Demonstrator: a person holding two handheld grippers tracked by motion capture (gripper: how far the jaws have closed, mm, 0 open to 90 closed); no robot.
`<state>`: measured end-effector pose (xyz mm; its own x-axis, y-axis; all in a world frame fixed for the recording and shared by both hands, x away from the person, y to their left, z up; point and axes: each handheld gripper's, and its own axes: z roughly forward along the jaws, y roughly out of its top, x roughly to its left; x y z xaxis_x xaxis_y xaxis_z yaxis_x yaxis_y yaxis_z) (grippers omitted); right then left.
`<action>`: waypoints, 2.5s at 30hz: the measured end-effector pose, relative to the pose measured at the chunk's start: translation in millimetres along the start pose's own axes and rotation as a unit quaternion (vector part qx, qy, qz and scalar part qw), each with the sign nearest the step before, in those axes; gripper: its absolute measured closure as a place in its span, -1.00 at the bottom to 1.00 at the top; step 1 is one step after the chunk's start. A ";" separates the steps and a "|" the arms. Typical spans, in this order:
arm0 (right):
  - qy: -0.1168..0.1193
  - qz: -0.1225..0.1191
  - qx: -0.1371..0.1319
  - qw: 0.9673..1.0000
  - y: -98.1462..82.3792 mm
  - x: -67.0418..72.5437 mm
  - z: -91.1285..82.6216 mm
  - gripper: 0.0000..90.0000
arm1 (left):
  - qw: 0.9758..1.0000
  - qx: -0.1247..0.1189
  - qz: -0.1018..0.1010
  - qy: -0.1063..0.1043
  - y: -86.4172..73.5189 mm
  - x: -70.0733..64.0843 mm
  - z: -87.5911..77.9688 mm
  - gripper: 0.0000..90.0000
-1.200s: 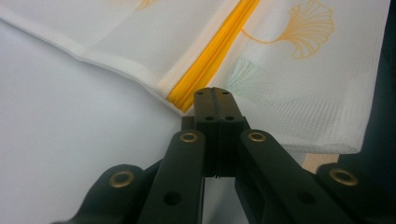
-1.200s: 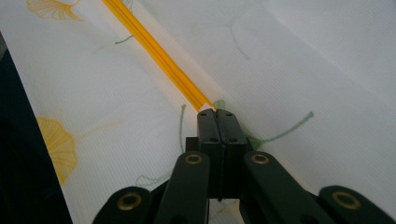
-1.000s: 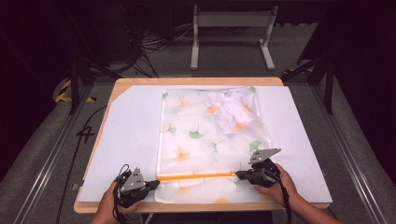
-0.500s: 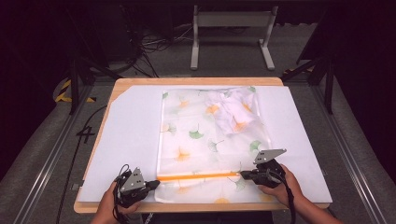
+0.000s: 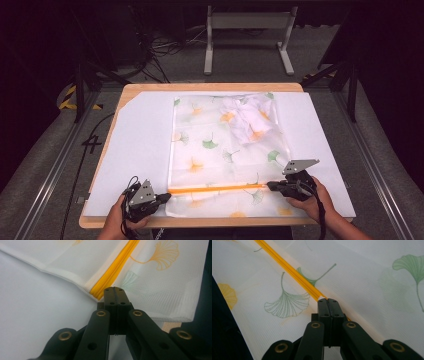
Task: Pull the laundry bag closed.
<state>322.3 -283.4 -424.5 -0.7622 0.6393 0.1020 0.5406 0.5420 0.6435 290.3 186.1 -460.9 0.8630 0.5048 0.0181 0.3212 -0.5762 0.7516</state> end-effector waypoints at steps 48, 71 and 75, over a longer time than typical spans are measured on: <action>-0.032 0.053 -0.037 0.997 -45.8 -35.6 -53.8 1.00 | 1.000 -0.002 -0.010 -0.009 -0.6 2.2 0.1 1.00; -0.042 0.007 -0.059 0.997 -49.5 -28.4 -53.5 0.99 | 1.000 0.000 -0.010 0.005 0.5 0.4 -5.1 1.00; -0.038 -0.004 -0.066 0.997 -49.3 -25.8 -54.8 0.91 | 1.000 -0.010 -0.011 0.012 1.4 1.7 -9.6 1.00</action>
<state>295.8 -356.5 -417.3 -0.7342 0.6776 0.0426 0.4797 0.4733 0.7389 288.5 192.3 -453.5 0.8460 0.5329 0.0177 0.3319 -0.5523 0.7647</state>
